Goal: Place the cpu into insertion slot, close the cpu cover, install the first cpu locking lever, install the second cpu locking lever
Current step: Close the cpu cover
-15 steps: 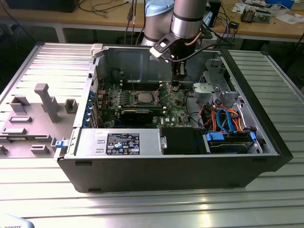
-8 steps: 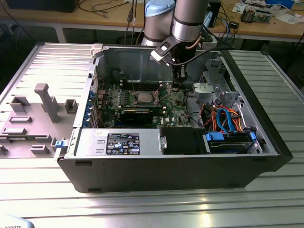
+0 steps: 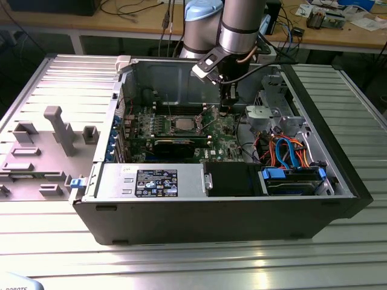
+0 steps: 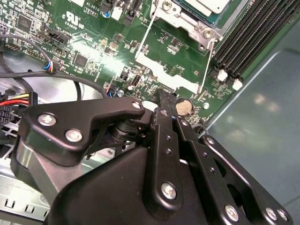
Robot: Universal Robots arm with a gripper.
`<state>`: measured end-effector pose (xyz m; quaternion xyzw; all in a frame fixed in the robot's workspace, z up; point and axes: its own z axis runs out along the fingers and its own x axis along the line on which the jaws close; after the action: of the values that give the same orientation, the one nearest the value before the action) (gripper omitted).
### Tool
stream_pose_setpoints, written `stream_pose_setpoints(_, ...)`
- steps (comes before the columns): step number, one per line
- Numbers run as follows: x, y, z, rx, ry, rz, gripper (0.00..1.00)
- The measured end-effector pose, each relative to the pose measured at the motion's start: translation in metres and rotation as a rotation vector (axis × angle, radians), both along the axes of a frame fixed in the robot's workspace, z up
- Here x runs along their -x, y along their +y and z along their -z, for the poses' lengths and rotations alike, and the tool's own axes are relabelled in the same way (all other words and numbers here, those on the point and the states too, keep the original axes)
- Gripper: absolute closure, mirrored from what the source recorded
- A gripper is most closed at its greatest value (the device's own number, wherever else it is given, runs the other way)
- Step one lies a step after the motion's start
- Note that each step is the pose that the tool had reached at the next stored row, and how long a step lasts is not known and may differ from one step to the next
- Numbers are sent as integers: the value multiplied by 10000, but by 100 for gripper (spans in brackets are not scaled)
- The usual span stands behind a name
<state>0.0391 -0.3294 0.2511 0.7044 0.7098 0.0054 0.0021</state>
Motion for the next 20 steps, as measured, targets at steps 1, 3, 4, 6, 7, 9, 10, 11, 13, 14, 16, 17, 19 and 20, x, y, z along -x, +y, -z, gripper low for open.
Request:
stream_pose_setpoints(1, 0, -1, 2, -2, -1, 0, 89)
stream_pose_setpoints(3, 0, -5, 7, 0, 0, 0, 89)
stream_pose_setpoints(4, 0, -10, 13, 0, 0, -1, 89)
stream_pose_setpoints(6, 0, -25, 25, -1, -1, -1, 89)
stream_pose_setpoints(7, 5, -32, 28, -2, -1, 2, 89)
stream_pose_setpoints(9, 27, -38, 27, 1, -1, 0, 89)
stream_pose_setpoints(10, 35, -40, 27, -1, -1, 0, 89)
stream_pose_setpoints(11, 42, -41, 28, -1, -1, -1, 89)
stream_pose_setpoints(13, 58, -43, 27, 0, 0, -1, 89)
stream_pose_setpoints(14, 67, -44, 27, 0, -1, 0, 89)
stream_pose_setpoints(16, 85, -44, 27, 0, 0, 0, 89)
stream_pose_setpoints(17, 88, -44, 27, 0, 0, 0, 89)
stream_pose_setpoints(19, 96, -44, 27, -1, -1, 0, 89)
stream_pose_setpoints(20, 99, -44, 27, 0, 0, 0, 89)
